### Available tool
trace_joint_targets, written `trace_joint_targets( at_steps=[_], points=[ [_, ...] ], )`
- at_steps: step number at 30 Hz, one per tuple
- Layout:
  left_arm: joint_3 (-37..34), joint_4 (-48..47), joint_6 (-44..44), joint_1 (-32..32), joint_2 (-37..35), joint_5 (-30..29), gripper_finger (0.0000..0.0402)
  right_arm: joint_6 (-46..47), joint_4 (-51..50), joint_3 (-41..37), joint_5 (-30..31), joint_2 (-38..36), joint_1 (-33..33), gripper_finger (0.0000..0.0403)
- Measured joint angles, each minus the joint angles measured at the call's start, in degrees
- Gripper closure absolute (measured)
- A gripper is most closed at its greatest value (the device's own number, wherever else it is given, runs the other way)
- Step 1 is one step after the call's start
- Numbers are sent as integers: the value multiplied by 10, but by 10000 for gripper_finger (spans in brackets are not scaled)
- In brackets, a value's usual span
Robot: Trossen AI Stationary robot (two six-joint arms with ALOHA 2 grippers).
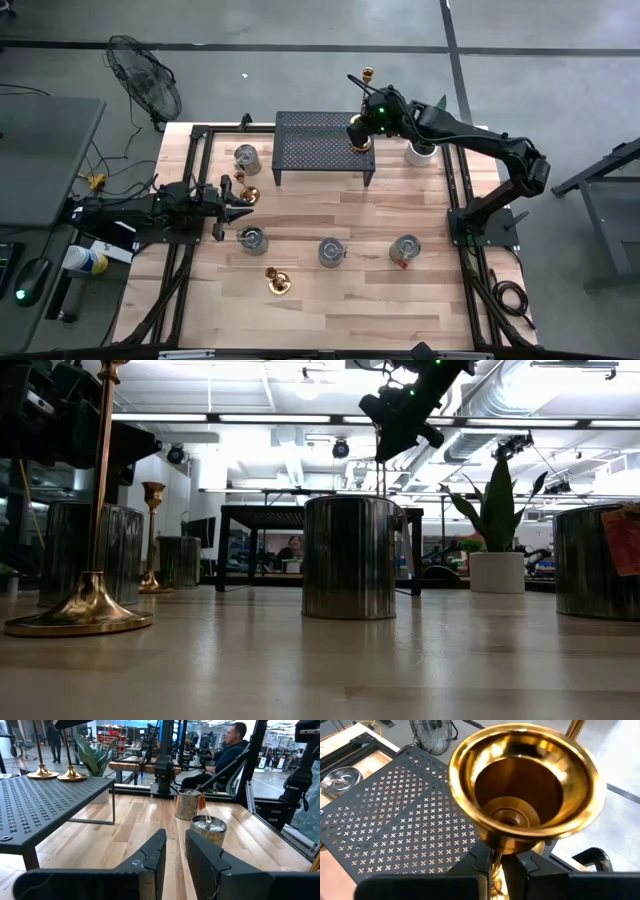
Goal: Pick & Place candle stick holders
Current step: Put the gold candle holder on the shelf
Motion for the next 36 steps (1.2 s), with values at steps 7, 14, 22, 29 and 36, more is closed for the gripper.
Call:
trace_joint_targets(
  at_steps=[7, 14, 22, 29, 36],
  points=[
    [0, 0, 0, 0, 0, 0, 330, 0, 3, 0, 0, 0, 0, 364],
    [0, 0, 0, 0, 0, 0, 330, 1, 4, 0, 1, 0, 0, 353],
    [0, 0, 0, 0, 0, 0, 330, 2, 9, 0, 1, 0, -1, 316],
    [0, 0, 0, 0, 0, 0, 330, 2, 9, 0, 1, 1, -1, 275],
    [0, 0, 0, 0, 0, 0, 330, 4, 9, 0, 4, 0, 0, 242]
  ],
)
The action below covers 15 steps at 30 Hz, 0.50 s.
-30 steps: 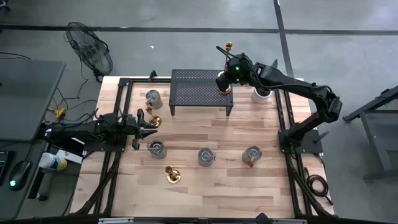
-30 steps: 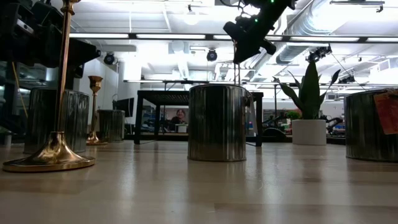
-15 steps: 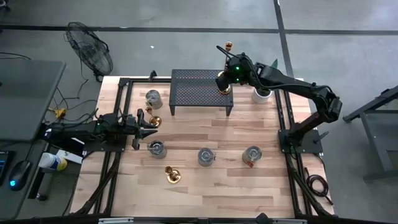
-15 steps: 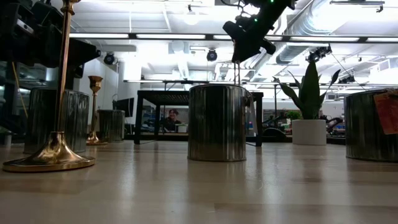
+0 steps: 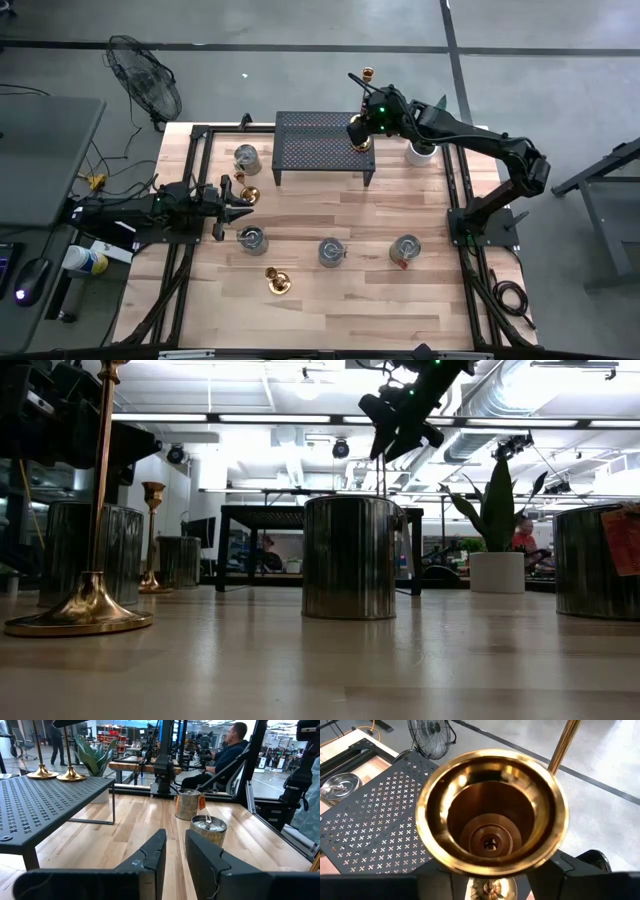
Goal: Pick & Place candle stick holders
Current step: Put the gold candle holder on the shelf, then move the right scented candle to the center of the table
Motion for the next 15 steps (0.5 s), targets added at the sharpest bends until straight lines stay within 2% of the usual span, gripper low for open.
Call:
trace_joint_targets(
  at_steps=[7, 15],
  points=[
    [0, 0, 0, 0, 0, 0, 330, 0, -2, 0, -11, -7, 3, 216],
    [0, 0, 0, 0, 0, 0, 330, 1, -51, 0, -26, -23, 17, 210]
  ],
)
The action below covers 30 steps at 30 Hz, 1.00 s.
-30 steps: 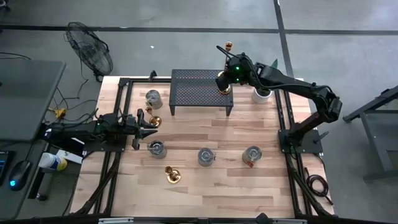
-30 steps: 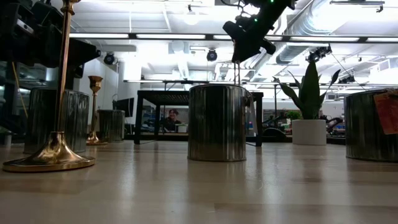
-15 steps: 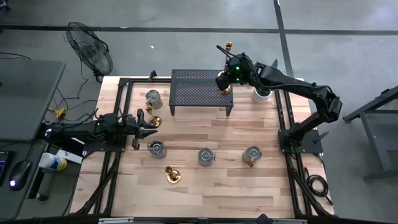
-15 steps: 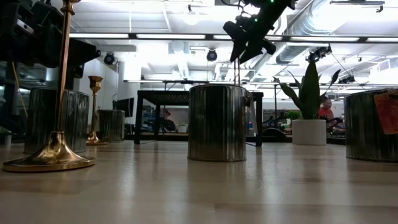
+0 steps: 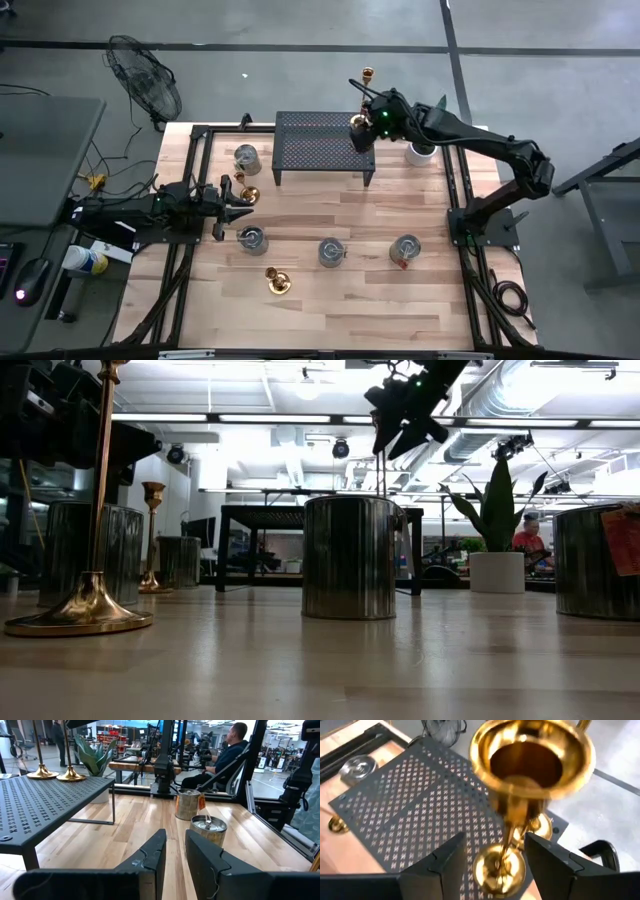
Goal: Pick & Place candle stick holders
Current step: Move the right scented candle to the center of the table
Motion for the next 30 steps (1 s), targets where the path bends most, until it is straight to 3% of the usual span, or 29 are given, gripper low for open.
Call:
trace_joint_targets(
  at_steps=[6, 15, 30],
  points=[
    [0, 0, 0, 0, 0, 0, 330, 11, -55, 0, 5, -21, 11, 210],
    [0, 0, 0, 0, 0, 0, 330, 2, -137, 0, -45, -44, 15, 210],
    [0, 0, 0, 0, 0, 0, 330, -195, -201, -25, -102, -131, 54, 210]
  ],
)
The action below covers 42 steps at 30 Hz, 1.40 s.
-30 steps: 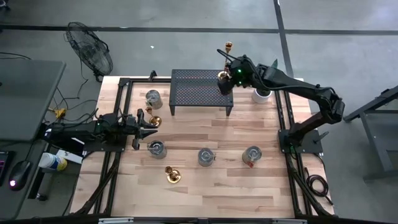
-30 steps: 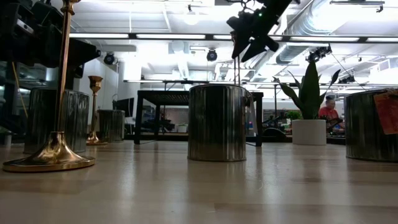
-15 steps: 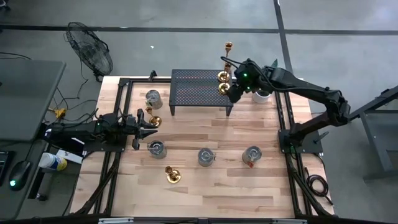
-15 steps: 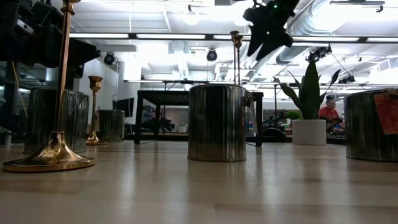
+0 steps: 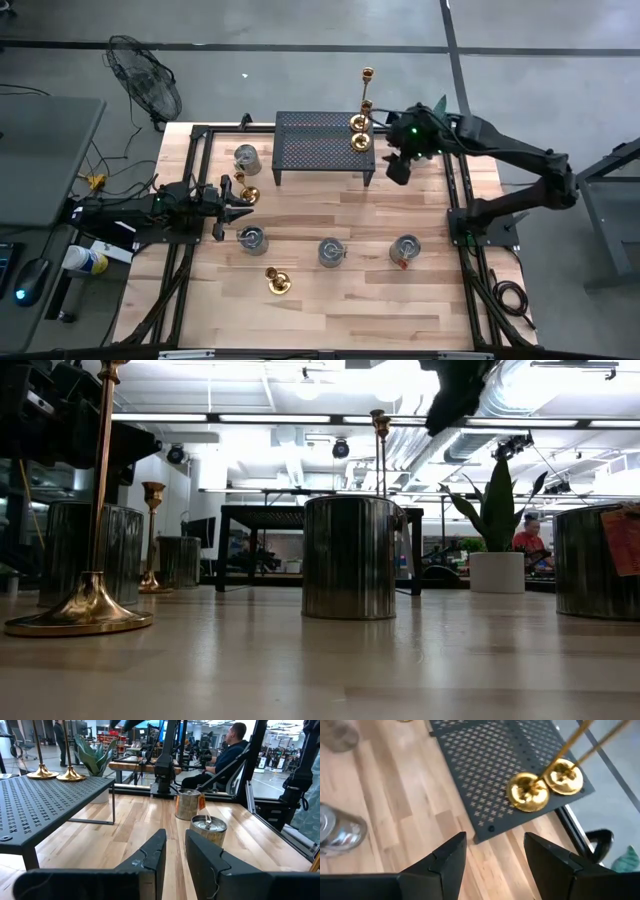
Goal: Pick & Place candle stick holders
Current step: Move the right scented candle to the center of the table
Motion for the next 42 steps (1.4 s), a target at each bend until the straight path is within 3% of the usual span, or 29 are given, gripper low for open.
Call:
trace_joint_targets(
  at_steps=[8, 18, 27, 42],
  points=[
    [0, 0, 0, 0, 0, 0, 330, 41, 82, -152, -18, -111, 37, 210],
    [0, 0, 0, 0, 0, 0, 330, 194, 36, -220, -24, -204, 58, 210],
    [0, 0, 0, 0, 0, 0, 330, 368, -85, -220, -80, -190, 77, 210],
    [0, 0, 0, 0, 0, 0, 330, 719, -139, -220, -96, -93, 291, 210]
  ],
)
